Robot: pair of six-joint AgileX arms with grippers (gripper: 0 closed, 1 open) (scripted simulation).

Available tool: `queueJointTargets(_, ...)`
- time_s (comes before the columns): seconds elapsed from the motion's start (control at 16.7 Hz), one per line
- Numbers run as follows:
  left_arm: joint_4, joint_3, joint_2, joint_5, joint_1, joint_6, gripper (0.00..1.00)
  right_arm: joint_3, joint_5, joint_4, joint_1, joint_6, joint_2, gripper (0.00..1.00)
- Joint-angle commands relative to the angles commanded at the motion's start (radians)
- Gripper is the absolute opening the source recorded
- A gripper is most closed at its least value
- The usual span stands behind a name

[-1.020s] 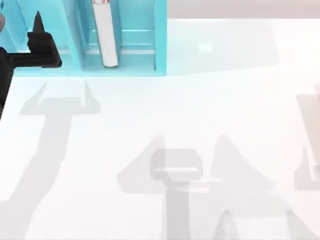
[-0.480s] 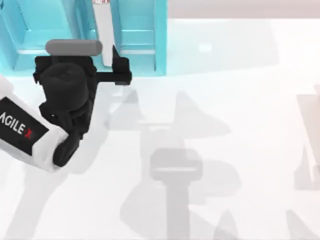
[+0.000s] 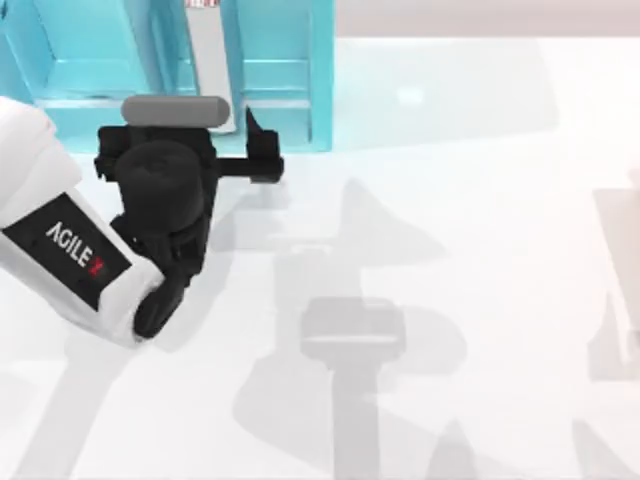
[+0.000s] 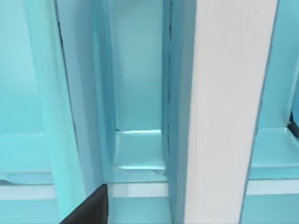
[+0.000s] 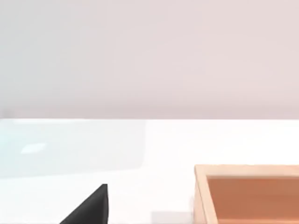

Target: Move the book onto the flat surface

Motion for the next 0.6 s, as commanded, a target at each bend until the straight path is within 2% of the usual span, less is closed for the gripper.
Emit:
queueJointTargets(0.24, -0.017, 0.035, 0.021, 0.010, 0.010, 0.000, 1.00, 0.000, 0.000, 0.000, 0.000, 0.000, 0.000, 1.00)
queueJointTargets(0.6, -0.135, 0.305, 0.167, 0.057, 0.055, 0.005, 1.00, 0.000, 0.000, 0.000, 0.000, 0.000, 0.000, 1.00)
